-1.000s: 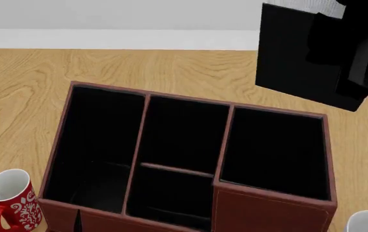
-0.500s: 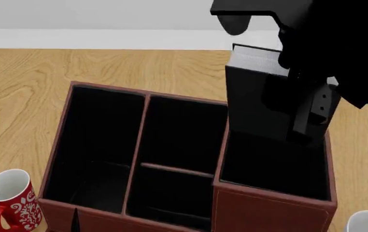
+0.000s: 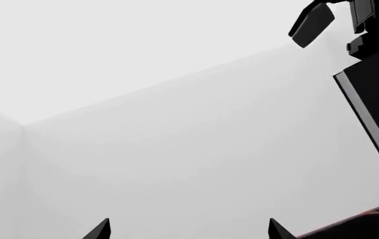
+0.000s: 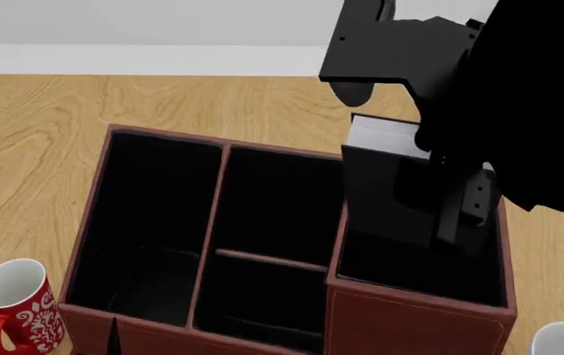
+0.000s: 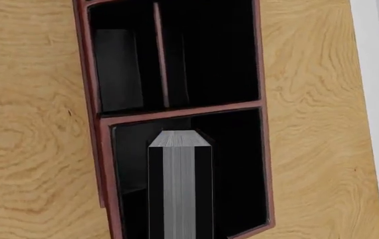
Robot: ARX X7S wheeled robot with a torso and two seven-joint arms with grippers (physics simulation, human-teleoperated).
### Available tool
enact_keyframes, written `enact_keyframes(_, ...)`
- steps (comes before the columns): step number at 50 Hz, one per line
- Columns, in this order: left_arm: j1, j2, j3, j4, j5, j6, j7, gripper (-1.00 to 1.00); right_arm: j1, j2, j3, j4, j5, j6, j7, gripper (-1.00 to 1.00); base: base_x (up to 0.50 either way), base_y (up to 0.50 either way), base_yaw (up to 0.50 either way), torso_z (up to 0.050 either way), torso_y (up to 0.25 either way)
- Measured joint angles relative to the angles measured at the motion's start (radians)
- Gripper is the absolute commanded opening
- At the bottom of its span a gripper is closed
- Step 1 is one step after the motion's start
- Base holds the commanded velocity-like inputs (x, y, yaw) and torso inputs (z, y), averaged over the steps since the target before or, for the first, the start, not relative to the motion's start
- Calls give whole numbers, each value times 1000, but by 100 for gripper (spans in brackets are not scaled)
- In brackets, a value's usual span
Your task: Pick up the book and place it in the right compartment of the caddy.
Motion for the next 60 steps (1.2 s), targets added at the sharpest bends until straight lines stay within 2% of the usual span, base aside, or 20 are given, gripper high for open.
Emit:
enact_keyframes(20, 1, -3, 5, 5, -4, -11, -7, 100, -65, 9, -3, 18, -5, -29, 55, -100, 0, 0, 0, 1, 1)
enact_keyframes(60, 8, -7, 12, 27, -30, -58, -2, 100, -254, -43, 16, 237, -50, -240, 228, -100, 0, 0, 0, 0, 1)
